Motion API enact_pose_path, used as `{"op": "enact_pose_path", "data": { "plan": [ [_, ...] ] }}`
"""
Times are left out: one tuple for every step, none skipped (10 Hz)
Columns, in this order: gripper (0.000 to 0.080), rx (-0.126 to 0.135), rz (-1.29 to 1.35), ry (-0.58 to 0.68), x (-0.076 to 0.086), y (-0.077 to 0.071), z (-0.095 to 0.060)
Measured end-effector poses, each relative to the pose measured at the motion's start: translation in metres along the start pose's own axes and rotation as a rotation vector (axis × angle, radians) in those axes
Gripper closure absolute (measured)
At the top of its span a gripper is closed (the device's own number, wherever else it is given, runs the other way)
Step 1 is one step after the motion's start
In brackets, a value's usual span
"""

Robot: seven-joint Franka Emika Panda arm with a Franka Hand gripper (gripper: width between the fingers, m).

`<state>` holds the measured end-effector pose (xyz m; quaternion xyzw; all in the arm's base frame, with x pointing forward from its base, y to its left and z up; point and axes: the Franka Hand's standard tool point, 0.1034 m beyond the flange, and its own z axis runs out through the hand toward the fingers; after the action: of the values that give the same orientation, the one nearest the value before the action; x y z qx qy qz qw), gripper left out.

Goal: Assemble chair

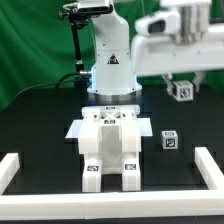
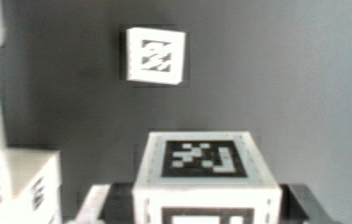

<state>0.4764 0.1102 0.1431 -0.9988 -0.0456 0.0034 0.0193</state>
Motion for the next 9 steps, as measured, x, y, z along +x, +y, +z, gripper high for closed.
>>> {"op": "enact_pose_path", "data": {
  "plan": [
    [0.0518, -0.007, 0.003, 0.018, 0.008, 0.012, -0.009],
    [0.0518, -0.010, 0.032, 0.014, 0.008, 0.011, -0.007],
    [0.0518, -0.009, 0.031, 0.014, 0.008, 0.011, -0.006],
    [0.0518, -0.009, 0.032, 0.014, 0.008, 0.011, -0.006],
    [0.0518, -0.010, 0.032, 0.014, 0.008, 0.011, -0.006],
    [0.0518, -0.010, 0.032, 0.014, 0.008, 0.011, -0.006],
    [0.0518, -0.010, 0.030, 0.014, 0.008, 0.013, -0.006],
    [0.0517, -0.014, -0.025, 0.007, 0.009, 0.029, -0.011],
    [0.0517, -0.020, -0.062, 0.010, 0.019, 0.057, -0.019]
  ]
}}
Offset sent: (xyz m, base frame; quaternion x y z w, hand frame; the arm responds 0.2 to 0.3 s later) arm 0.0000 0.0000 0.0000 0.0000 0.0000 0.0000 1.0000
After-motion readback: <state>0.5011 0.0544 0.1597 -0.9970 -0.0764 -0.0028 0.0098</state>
